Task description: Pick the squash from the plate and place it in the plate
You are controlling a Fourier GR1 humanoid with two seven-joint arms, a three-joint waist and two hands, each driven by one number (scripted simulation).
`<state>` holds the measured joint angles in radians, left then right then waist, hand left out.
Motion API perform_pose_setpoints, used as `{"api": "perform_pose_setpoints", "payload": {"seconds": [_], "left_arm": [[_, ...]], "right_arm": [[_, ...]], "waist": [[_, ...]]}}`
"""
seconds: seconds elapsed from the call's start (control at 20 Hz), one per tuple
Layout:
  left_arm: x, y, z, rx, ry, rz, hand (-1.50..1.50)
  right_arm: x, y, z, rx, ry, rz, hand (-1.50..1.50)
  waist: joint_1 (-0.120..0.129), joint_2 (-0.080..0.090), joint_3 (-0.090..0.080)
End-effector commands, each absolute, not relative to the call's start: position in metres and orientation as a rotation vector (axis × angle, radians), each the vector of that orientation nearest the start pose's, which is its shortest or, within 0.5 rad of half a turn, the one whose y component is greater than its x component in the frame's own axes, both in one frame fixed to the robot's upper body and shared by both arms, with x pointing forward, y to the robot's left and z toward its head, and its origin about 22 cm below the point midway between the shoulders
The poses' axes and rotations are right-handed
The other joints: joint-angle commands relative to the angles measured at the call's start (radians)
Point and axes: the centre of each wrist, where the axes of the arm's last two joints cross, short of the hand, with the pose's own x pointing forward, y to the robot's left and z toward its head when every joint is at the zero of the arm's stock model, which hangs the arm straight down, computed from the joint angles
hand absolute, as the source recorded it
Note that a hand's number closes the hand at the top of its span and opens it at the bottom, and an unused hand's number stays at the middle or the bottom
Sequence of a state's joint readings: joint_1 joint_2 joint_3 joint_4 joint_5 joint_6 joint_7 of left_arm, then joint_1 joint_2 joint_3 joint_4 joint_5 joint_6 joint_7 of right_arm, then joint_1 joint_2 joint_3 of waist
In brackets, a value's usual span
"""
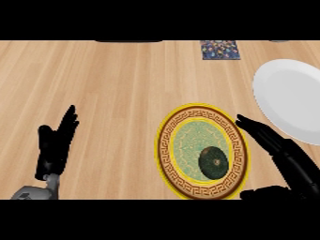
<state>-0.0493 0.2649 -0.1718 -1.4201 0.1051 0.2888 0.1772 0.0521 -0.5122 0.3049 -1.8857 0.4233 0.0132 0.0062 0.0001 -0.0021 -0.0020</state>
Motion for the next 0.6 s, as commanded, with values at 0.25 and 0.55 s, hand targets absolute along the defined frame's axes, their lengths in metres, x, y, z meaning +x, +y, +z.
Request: {"api": "perform_pose_setpoints", "payload": {"seconds": [0.25, 0.55], "left_arm": [[0.258, 0.244, 0.007, 0.217, -1.290, -0.039, 0.00], [0.262, 0.250, -0.014, 0.236, -1.287, -0.024, 0.00]], "right_arm": [[0.227, -0.212, 0.109, -0.429, -1.310, 1.275, -1.50], [0.244, -0.208, 0.094, -0.394, -1.224, 1.289, -1.50]], "waist": [[0.017, 0.003, 0.001], [0.001, 0.003, 0.002]]}}
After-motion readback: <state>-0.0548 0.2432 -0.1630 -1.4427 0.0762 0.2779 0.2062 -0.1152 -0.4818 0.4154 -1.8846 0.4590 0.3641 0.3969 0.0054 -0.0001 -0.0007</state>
